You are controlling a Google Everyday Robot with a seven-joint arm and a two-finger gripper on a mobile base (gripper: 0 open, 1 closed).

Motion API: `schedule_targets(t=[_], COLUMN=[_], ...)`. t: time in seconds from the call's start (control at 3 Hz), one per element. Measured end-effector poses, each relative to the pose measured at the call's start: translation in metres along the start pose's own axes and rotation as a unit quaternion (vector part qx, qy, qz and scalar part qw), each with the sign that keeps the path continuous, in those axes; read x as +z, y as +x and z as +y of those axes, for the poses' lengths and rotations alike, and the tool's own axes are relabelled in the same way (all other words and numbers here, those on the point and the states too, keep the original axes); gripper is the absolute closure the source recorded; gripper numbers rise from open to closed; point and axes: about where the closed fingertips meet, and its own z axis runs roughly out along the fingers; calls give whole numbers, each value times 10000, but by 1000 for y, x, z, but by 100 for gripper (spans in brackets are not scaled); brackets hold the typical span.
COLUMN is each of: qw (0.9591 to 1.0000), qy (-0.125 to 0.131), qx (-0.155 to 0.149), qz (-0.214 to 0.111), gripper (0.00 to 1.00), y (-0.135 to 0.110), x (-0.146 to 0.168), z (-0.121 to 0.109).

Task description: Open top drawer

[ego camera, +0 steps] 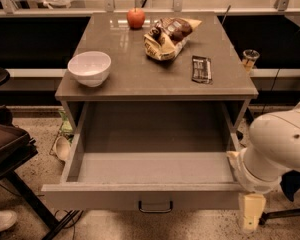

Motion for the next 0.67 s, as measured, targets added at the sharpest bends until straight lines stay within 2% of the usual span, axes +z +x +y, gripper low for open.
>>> schedule_targets(t=[0.33,0.67], qw=[9996,9983], qy=[-33,-101], qx=[-207,-469], qz=[-165,-325], gripper=[0,3], y=[-16,-35], x=[5,10], z=[-8,3])
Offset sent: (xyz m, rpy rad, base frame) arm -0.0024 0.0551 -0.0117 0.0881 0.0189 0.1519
